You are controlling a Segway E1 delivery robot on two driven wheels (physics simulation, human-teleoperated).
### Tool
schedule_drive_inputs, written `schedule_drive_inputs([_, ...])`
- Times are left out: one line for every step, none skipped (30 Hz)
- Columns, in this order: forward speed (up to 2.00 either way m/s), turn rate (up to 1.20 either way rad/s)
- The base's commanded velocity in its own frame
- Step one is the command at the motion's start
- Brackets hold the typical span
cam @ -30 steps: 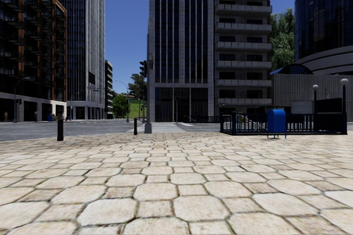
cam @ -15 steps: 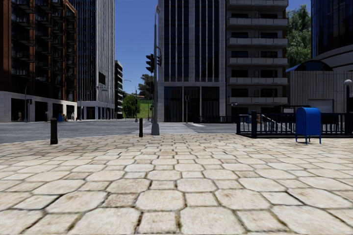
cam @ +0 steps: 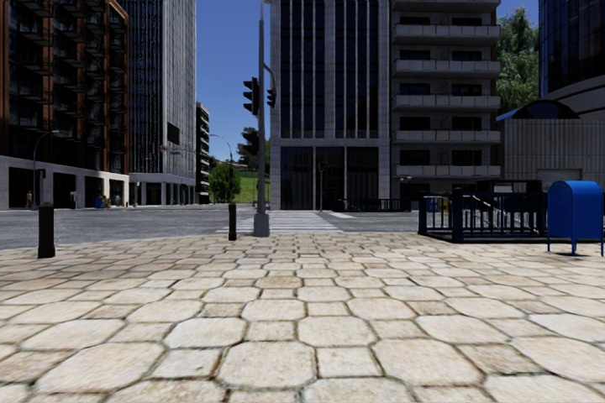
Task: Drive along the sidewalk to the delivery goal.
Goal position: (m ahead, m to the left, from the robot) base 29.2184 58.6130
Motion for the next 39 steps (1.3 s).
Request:
schedule_drive_inputs([2.00,0.00])
schedule_drive_inputs([2.00,0.00])
schedule_drive_inputs([2.00,0.00])
schedule_drive_inputs([2.00,0.00])
schedule_drive_inputs([2.00,0.00])
schedule_drive_inputs([2.00,0.00])
schedule_drive_inputs([2.00,0.00])
schedule_drive_inputs([2.00,0.00])
schedule_drive_inputs([2.00,0.00])
schedule_drive_inputs([2.00,0.00])
schedule_drive_inputs([2.00,0.00])
schedule_drive_inputs([2.00,0.00])
schedule_drive_inputs([2.00,0.00])
schedule_drive_inputs([2.00,0.00])
schedule_drive_inputs([2.00,0.00])
schedule_drive_inputs([2.00,0.00])
schedule_drive_inputs([2.00,0.00])
schedule_drive_inputs([2.00,0.00])
schedule_drive_inputs([2.00,0.00])
schedule_drive_inputs([2.00,0.00])
schedule_drive_inputs([2.00,0.00])
schedule_drive_inputs([2.00,0.00])
schedule_drive_inputs([2.00,0.00])
schedule_drive_inputs([2.00,0.00])
schedule_drive_inputs([2.00,0.00])
schedule_drive_inputs([2.00,0.00])
schedule_drive_inputs([2.00,0.00])
schedule_drive_inputs([2.00,0.00])
schedule_drive_inputs([2.00,0.00])
schedule_drive_inputs([2.00,0.00])
schedule_drive_inputs([2.00,0.00])
schedule_drive_inputs([2.00,0.00])
schedule_drive_inputs([2.00,0.00])
schedule_drive_inputs([2.00,0.00])
schedule_drive_inputs([2.00,0.00])
schedule_drive_inputs([2.00,0.00])
schedule_drive_inputs([2.00,0.00])
schedule_drive_inputs([2.00,0.00])
schedule_drive_inputs([2.00,0.00])
